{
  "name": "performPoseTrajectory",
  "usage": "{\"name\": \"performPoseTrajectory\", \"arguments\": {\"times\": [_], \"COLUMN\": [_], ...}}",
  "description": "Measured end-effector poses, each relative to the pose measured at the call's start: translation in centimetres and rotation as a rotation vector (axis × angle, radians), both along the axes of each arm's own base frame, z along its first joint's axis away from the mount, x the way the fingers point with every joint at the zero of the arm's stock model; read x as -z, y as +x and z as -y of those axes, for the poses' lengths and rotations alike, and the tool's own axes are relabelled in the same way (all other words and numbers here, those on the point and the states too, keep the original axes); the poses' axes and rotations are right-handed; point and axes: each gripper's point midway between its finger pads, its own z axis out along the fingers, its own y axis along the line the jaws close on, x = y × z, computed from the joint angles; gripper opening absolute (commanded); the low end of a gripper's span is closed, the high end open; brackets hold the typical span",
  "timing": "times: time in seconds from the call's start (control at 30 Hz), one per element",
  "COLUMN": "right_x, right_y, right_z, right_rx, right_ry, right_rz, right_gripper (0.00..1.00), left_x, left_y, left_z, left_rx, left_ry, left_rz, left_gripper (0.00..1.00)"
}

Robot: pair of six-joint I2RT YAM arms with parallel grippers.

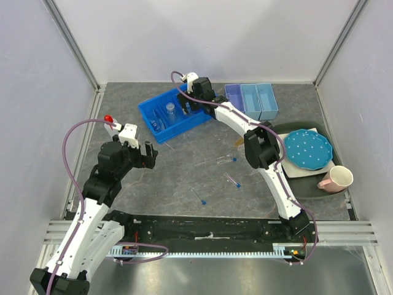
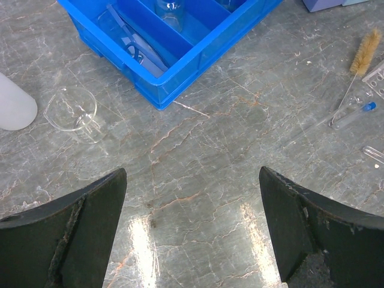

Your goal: Organize the chemistry lab equipment

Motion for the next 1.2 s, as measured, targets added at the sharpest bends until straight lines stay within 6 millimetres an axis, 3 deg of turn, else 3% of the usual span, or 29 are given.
{"name": "performPoseTrajectory", "arguments": {"times": [0.27,0.5,0.7,0.87,1.2], "right_x": [0.9,-0.2,-6.1,-11.9,-18.4], "right_y": [-0.3,-0.7,-1.1,-3.2,-13.0], "right_z": [0.1,0.3,0.4,1.0,4.7], "right_rx": [-0.001,-0.004,-0.011,-0.059,-0.347], "right_ry": [-0.007,-0.002,0.051,0.087,0.119], "right_rz": [-0.012,-0.010,0.056,0.119,0.138], "right_gripper": [0.98,0.98,0.98,0.98,0.98], "left_x": [-0.2,-0.3,-0.3,-0.6,-2.0], "left_y": [-0.1,-0.1,-0.1,-0.3,-0.9], "left_z": [0.0,0.0,0.0,-0.1,0.1], "left_rx": [0.000,0.000,0.000,0.000,0.001], "left_ry": [-0.002,-0.003,-0.003,-0.007,-0.048], "left_rz": [0.008,0.012,0.012,0.026,0.072], "left_gripper": [0.97,0.97,0.97,1.00,1.00]}}
